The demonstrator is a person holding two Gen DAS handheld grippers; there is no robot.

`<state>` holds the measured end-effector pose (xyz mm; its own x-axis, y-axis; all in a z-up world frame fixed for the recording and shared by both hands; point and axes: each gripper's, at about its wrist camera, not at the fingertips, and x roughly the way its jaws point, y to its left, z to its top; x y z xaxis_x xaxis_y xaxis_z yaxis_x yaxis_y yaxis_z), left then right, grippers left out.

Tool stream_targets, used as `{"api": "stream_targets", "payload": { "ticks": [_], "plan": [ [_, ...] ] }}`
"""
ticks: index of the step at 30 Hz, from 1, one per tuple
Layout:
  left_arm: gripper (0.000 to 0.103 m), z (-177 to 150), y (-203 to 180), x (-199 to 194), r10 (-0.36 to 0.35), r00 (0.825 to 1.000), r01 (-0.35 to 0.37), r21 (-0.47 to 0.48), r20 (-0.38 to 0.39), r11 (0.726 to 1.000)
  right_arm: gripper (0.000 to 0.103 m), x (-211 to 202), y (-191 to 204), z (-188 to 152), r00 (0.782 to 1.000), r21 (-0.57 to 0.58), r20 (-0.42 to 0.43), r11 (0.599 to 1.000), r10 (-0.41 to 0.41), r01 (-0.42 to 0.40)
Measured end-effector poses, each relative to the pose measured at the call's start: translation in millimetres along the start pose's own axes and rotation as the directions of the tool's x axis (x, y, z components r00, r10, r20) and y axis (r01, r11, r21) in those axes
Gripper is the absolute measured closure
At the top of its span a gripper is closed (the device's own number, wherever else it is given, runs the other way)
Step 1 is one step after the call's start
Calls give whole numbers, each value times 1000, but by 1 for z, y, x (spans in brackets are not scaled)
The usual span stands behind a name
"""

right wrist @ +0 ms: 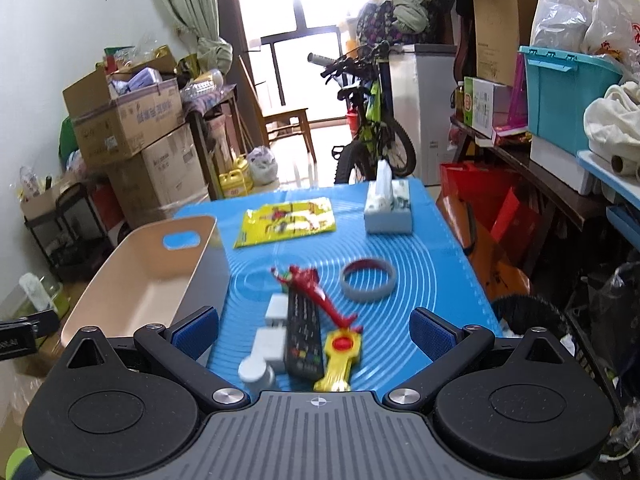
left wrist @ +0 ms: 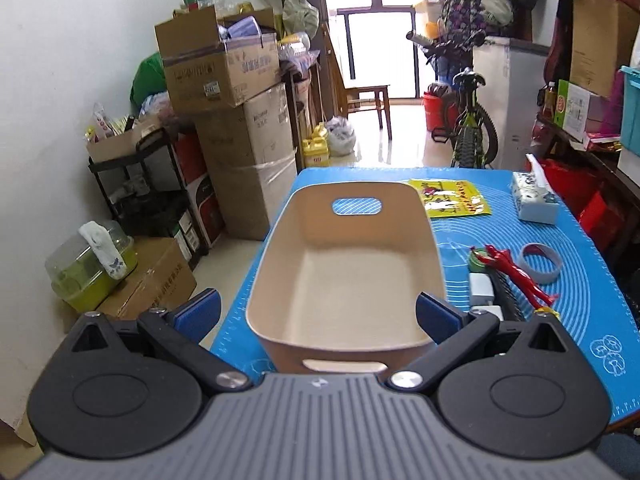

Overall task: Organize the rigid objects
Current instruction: 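Move the left tool to the beige basket rim and close on it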

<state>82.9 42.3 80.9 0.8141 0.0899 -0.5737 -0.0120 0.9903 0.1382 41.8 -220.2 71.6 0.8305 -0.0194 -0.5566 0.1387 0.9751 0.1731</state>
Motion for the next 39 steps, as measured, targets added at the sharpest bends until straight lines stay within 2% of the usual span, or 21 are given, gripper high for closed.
{"api": "stream_targets", "payload": {
  "ticks": [2,4,11,15,19,25,28,32,35,37,39],
  "plan": [
    [1,8,8,9,2,1000,-2,-7,-4,1000,2,9,-1,6,1000,5,-5,1000,-8,8],
    [7,16,17,16,2,1000,-2,-16,-4,1000,2,18,-2,9,1000,5,-11,1000,-18,18],
    [8,36,50,55,19,998,-20,-25,-55,999,2,60,-1,7,996,-23,-76,998,-54,53],
    [8,41,68,84,0,994,-3,-32,-111,999,2,87,1,2,991,-34,-118,998,-65,61],
    [8,39,76,116,-2,980,4,6,-199,1000,2,109,3,-3,985,-57,-151,995,-88,81],
    [8,31,85,150,-87,963,57,-125,-255,991,2,137,-4,-15,969,-88,-198,987,-147,132],
    [17,30,80,166,-101,948,56,-155,-302,986,2,148,-11,-24,957,-88,-228,983,-176,160],
    [18,31,75,179,-97,939,50,-147,-329,988,2,159,-16,-34,946,-101,-243,976,-214,195],
    [19,30,74,186,-80,936,31,-146,-343,989,2,165,-18,-35,947,-93,-240,976,-212,195],
    [31,28,74,190,-66,935,26,-119,-349,993,2,168,-18,-35,950,-84,-233,978,-206,192],
    [37,25,73,195,-77,930,40,-112,-359,993,2,169,-19,-32,955,-84,-222,980,-196,182]
  ]
}}
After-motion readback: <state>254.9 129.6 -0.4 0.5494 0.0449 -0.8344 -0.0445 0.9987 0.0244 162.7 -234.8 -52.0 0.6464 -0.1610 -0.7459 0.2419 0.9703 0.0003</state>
